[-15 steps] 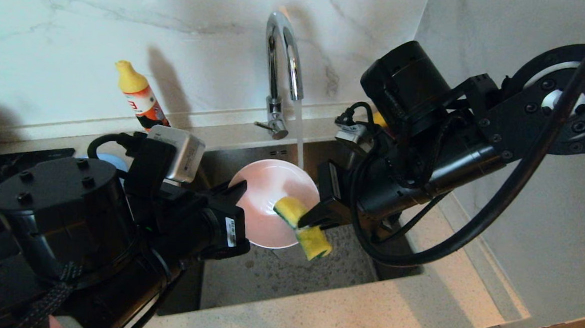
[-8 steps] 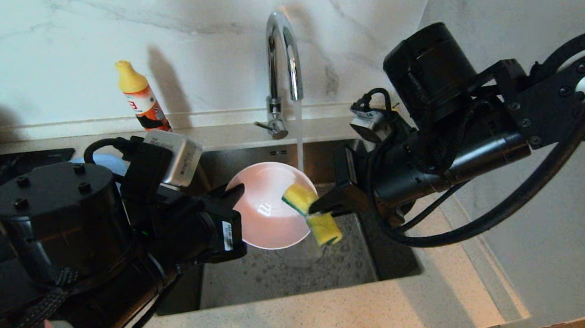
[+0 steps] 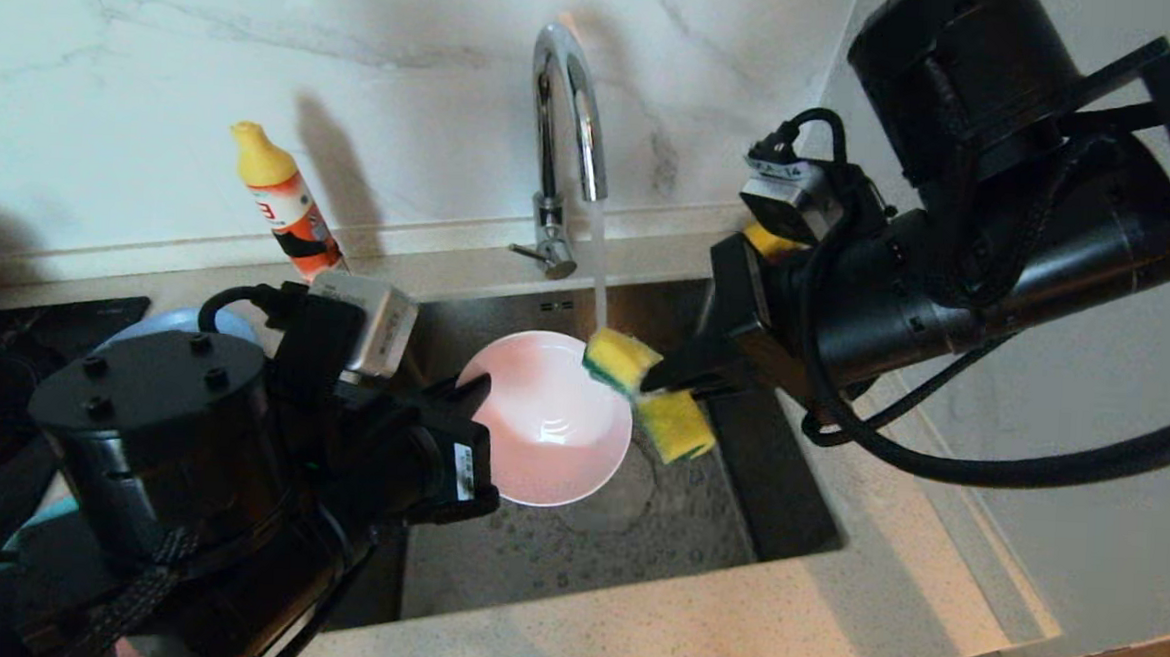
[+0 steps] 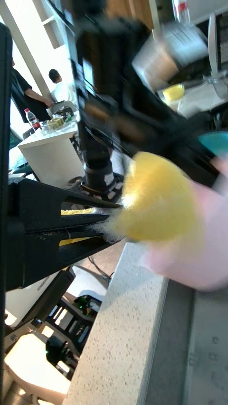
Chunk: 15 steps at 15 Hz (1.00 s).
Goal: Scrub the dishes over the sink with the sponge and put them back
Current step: Wipe the bowl, then rinse the bowl
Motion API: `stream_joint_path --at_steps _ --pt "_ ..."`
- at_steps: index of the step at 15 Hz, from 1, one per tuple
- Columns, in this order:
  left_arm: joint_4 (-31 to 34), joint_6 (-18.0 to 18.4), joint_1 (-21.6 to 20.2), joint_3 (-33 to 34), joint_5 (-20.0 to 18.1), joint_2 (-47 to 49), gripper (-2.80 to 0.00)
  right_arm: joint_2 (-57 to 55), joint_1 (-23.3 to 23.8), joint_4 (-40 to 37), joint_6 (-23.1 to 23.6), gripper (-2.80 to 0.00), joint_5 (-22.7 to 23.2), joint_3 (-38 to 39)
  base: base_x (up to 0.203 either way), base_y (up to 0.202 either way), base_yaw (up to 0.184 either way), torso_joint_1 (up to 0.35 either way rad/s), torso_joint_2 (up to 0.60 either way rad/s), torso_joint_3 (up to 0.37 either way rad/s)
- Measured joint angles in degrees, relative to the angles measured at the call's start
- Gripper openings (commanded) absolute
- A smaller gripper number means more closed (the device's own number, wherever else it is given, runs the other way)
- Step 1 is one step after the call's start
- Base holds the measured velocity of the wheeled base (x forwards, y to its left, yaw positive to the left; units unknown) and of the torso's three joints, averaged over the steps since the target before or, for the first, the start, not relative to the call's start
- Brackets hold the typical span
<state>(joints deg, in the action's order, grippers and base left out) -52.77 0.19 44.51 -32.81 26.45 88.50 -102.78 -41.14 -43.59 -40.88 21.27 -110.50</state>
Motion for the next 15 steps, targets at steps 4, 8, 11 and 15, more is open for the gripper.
stream_joint_path --at_steps 4,8,11,15 --pt "5.4 -2.31 -2.85 -3.64 0.44 2.52 -2.8 3.21 -0.12 -0.4 1.91 -2.8 0.77 0.22 0.0 0.0 0.0 0.0 0.0 0.0" --pt "26.35 -12.77 -4.27 -14.25 -0.42 2.33 -2.8 6.17 1.37 -1.28 2.89 -2.8 0.89 0.96 0.0 0.0 0.0 0.0 0.0 0.0" --pt "49.45 -23.99 -5.06 -26.59 -4.91 2.09 -2.8 7.87 2.8 -1.58 3.34 -2.8 1.62 1.88 0.0 0.0 0.0 0.0 0.0 0.0" --pt "62.16 -28.91 -7.63 -32.67 -7.69 5.46 -2.8 9.43 4.23 -1.32 3.47 -2.8 2.82 4.41 0.0 0.0 0.0 0.0 0.0 0.0"
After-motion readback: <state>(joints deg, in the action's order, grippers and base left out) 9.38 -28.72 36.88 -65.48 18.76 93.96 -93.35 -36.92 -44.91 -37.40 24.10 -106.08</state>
